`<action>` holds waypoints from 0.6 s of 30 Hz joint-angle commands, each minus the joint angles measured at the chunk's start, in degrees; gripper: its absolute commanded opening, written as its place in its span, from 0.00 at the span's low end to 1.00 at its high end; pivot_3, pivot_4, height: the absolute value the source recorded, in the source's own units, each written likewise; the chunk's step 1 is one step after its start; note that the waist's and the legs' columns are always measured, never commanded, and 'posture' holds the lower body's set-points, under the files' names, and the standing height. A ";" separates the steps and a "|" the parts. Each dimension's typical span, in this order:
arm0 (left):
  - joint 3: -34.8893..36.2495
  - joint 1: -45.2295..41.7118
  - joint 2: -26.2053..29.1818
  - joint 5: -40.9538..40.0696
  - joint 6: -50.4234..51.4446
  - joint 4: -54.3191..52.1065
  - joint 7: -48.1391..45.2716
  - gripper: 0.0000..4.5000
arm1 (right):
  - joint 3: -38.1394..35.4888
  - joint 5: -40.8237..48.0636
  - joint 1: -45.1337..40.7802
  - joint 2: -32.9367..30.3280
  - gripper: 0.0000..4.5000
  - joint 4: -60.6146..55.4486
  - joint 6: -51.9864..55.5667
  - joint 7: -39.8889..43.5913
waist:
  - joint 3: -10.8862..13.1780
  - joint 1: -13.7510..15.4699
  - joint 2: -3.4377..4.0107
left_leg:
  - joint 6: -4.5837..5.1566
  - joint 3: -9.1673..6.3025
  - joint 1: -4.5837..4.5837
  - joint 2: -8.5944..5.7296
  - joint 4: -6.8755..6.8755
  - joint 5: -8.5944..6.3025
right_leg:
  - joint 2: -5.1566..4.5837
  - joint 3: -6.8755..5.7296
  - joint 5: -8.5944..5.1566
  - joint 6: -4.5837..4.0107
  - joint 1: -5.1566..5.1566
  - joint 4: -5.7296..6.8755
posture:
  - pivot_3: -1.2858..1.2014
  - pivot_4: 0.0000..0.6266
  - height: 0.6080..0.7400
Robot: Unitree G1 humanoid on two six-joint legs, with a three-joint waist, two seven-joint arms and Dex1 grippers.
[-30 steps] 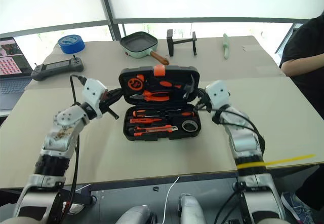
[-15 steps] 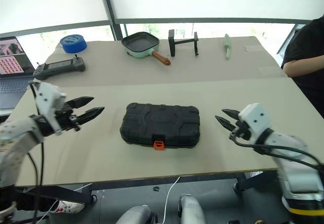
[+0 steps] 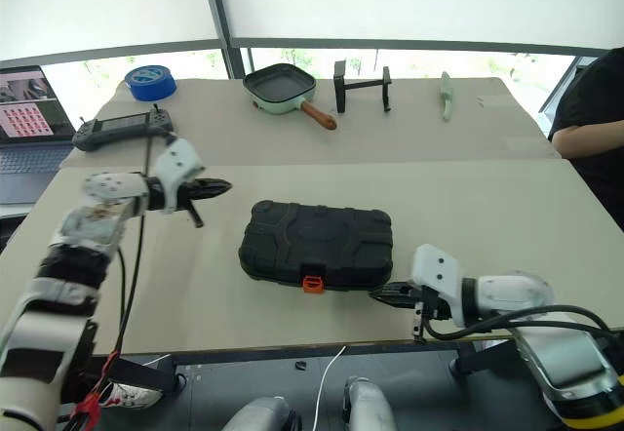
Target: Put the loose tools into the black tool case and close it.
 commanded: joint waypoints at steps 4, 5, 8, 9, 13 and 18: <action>-4.69 -5.87 -5.17 8.07 -16.67 12.56 -0.69 0.01 | 6.36 -8.41 -3.79 2.09 0.00 5.65 -4.69 -0.28 | 0.01 -0.33 -0.01 | 0.01 0.00 -0.60 -0.07 0.53 0.00 | -0.04 -0.11 0.04 0.03 -0.41 0.03 | 0.52 0.24 1.00; -5.65 -5.33 -4.97 8.83 -21.17 12.54 -2.66 0.01 | 6.86 -9.87 -4.88 3.05 0.00 7.13 -5.24 -1.56 | 0.02 -0.44 -0.03 | 0.01 0.00 -0.62 -0.07 0.60 0.00 | -0.06 -0.08 0.04 0.04 -0.43 -0.01 | 0.52 0.24 1.00; -7.24 -3.71 -3.59 9.96 -30.15 11.83 -7.32 0.01 | 6.38 -13.73 -8.50 5.72 0.00 12.27 -6.53 -5.99 | 0.02 -0.44 -0.03 | 0.00 0.01 -0.54 -0.04 0.65 -0.01 | -0.10 0.05 0.18 -0.03 -0.41 0.03 | 0.52 0.24 1.00; -7.71 -3.05 -2.73 10.32 -32.76 11.36 -8.56 0.01 | 5.66 -14.93 -9.96 6.43 0.00 14.31 -7.29 -7.73 | 0.02 -0.38 -0.03 | 0.00 0.03 -0.51 0.00 0.67 -0.01 | -0.08 0.06 0.25 -0.07 -0.37 0.02 | 0.52 0.24 1.00; -7.43 0.02 -0.04 8.59 -36.21 7.55 -14.11 0.01 | 3.49 -17.28 -14.08 7.46 0.00 19.82 -8.75 -11.32 | 0.02 -0.29 -0.03 | 0.01 0.12 -0.42 0.00 0.70 0.00 | -0.08 0.16 0.40 -0.01 -0.27 0.03 | 0.52 0.24 1.00; -2.19 -0.37 0.53 2.18 -24.96 1.75 -16.39 0.01 | 2.10 -15.83 -13.08 5.40 0.00 18.48 -8.99 -7.91 | 0.01 0.09 -0.02 | 0.06 0.05 -0.66 0.00 0.73 0.02 | 0.03 0.07 0.43 0.00 -0.50 0.06 | 0.52 0.24 1.00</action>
